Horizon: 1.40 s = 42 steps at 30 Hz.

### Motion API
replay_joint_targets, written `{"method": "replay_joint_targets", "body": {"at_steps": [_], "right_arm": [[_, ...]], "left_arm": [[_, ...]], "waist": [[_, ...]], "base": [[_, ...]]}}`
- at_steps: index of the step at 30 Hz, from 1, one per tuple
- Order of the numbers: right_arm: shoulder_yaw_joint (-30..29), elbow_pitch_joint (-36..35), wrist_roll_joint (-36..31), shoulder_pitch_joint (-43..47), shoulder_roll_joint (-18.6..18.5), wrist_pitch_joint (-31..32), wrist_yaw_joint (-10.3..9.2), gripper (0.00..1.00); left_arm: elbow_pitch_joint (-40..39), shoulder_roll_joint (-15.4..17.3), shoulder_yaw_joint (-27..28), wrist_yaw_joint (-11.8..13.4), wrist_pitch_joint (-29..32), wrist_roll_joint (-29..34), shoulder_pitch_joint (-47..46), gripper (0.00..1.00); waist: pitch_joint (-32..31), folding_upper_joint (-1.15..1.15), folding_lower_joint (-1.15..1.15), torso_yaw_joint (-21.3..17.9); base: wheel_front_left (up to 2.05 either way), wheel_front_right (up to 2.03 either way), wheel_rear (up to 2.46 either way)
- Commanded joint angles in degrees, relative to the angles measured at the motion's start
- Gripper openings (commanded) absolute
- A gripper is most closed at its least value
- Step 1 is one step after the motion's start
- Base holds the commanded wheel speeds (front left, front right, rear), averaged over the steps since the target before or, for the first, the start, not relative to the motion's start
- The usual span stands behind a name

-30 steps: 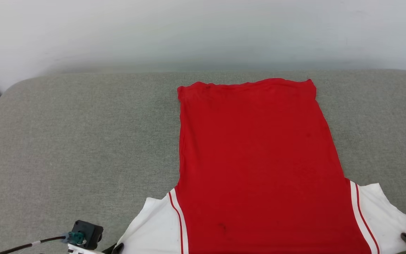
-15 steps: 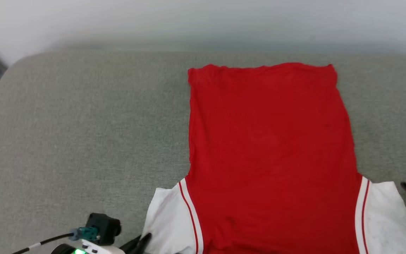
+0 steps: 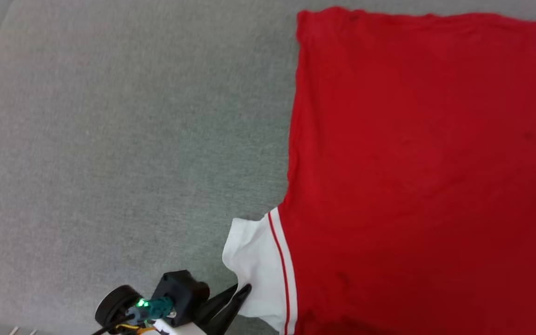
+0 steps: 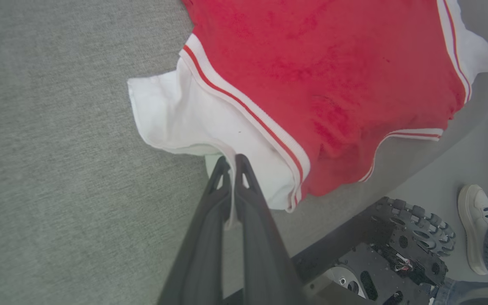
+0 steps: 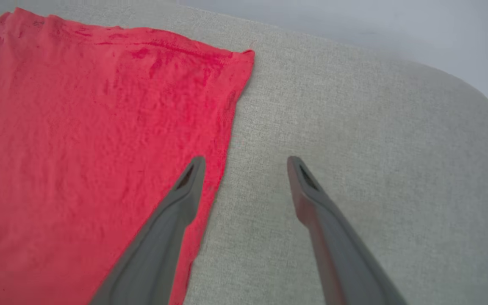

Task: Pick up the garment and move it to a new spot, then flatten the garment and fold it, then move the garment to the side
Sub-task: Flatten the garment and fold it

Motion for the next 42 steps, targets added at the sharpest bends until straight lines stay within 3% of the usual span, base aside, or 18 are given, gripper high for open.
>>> {"method": "replay_joint_targets", "body": {"at_steps": [1,12,24,25,26,34,42], "right_arm": [[0.31,1.08,-1.03,-2.92,-1.27,1.02,-0.03,1.0],[0.27,12.26,-8.2,-19.59,-2.86,6.68,-0.02,1.0],[0.4,17.41,-11.84,-19.9,-1.23,8.44,-0.02,1.0],[0.3,18.08,-11.66,-19.34,-1.2,8.75,-0.02,0.75],[0.0,18.76,-11.53,-18.68,-1.09,9.08,-0.02,0.02],[0.12,19.01,-11.89,-14.52,-1.38,8.2,-0.03,0.0],[2.36,18.65,-9.65,-7.8,0.86,4.12,-0.03,0.0]], "left_arm": [[-0.76,-0.35,-0.34,-0.27,0.32,0.92,-1.31,0.0],[-4.81,-3.9,-2.36,-0.73,-0.58,5.23,-5.59,0.0],[-3.42,-5.62,-3.09,-2.11,-2.76,5.72,-7.16,0.0],[-3.18,-5.7,-3.09,-2.11,-2.87,5.6,-7.21,0.0],[-2.9,-5.74,-3.02,-2.06,-3.14,5.49,-7.2,0.0],[-1.31,-5.67,-2.23,-1.71,-4.1,4.87,-6.83,0.0],[0.04,-5.32,-0.65,-0.15,-4.5,3.79,-5.73,0.0]], "waist": [[5.38,0.0,-0.01,4.63],[12.07,0.0,-0.01,11.48],[14.49,0.0,-0.01,14.11],[14.54,0.0,-0.01,14.25],[14.52,0.0,-0.01,14.35],[11.94,0.0,-0.01,12.81],[4.96,0.0,-0.01,6.83]], "base": [[0.0,0.0,0.0],[0.0,0.0,0.0],[0.0,0.0,0.0],[0.0,0.0,0.0],[0.0,0.0,0.0],[0.0,0.0,0.0],[0.0,0.0,0.0]]}}
